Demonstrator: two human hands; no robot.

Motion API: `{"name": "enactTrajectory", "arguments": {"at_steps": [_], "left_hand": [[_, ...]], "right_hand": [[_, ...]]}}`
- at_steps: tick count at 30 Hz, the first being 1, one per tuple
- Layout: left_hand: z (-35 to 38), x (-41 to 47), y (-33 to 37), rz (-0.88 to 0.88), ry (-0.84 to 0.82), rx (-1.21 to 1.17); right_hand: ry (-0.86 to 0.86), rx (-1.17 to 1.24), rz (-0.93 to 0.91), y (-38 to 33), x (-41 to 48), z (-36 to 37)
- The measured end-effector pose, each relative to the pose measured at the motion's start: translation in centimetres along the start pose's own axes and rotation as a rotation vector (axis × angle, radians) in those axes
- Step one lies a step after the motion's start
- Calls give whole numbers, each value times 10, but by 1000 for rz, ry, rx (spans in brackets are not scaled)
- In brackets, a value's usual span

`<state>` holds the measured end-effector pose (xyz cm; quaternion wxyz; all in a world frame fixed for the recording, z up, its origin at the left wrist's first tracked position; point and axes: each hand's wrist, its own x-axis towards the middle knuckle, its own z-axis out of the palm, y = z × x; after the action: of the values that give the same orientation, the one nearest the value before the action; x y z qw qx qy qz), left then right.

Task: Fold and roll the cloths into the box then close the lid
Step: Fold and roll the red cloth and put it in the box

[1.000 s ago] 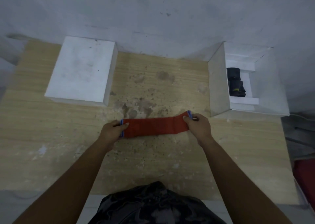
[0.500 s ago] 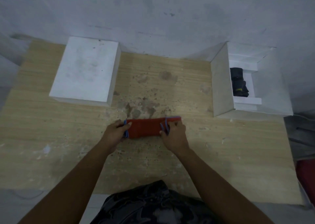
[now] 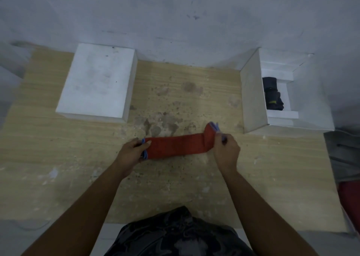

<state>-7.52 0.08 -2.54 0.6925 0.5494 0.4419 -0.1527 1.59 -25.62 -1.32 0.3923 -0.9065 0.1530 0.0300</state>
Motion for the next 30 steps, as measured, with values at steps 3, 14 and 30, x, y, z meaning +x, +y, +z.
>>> {"name": "enactTrajectory", "arguments": {"at_steps": [3,14,30], "left_hand": [[0,-1,-1,5,6,6],[4,-6,1,-10,6,11],[7,-12,4,3,48,0]], "right_hand": [[-75,98,258,10,12,-1],[-147,-10,-16,13,1,8],[-266,-417,-524,43,-16,23]]}}
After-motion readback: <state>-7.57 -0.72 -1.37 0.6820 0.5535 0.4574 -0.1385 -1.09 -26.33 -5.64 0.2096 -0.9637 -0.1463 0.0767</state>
